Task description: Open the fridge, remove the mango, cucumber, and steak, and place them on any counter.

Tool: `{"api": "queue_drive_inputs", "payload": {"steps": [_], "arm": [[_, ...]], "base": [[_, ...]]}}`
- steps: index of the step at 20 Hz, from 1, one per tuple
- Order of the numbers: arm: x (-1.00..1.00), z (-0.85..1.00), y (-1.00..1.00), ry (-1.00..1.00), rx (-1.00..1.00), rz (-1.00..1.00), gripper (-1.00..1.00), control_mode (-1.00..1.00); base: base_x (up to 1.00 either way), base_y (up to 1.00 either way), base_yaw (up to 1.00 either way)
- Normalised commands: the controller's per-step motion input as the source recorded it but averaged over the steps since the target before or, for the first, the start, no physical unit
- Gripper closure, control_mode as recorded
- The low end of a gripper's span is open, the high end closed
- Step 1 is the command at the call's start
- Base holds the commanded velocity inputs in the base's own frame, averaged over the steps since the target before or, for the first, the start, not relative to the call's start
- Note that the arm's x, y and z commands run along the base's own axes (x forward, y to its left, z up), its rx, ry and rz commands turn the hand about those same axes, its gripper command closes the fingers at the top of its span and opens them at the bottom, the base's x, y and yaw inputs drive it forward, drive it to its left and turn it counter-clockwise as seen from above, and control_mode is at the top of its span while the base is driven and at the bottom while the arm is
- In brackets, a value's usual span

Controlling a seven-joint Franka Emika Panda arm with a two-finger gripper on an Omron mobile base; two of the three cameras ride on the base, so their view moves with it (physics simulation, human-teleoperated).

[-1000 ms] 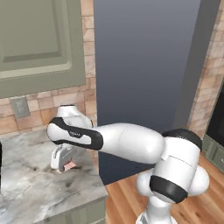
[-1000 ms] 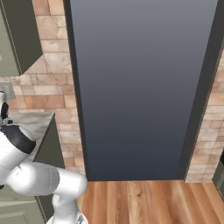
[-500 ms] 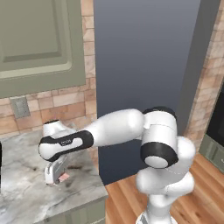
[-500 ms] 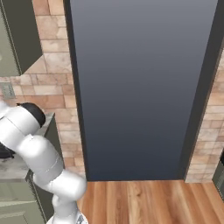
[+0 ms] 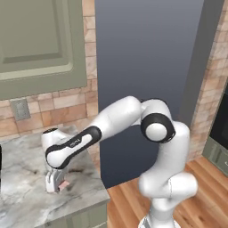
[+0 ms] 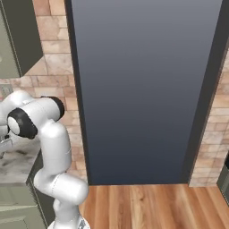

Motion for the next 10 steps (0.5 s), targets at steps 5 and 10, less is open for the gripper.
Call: {"api": "queue_drive_inputs", "payload": {"steps": [5,10], "arm": [[-0.03,-0.09,0.02,-0.11,0.0,0.04,-1.0,-1.0],[-0.01,0.06,0.0,-0.2,-0.02,0.04,-1.0,-1.0]], "base": [[0.0,0.0,0.0],[0.0,0.0,0.0]]}}
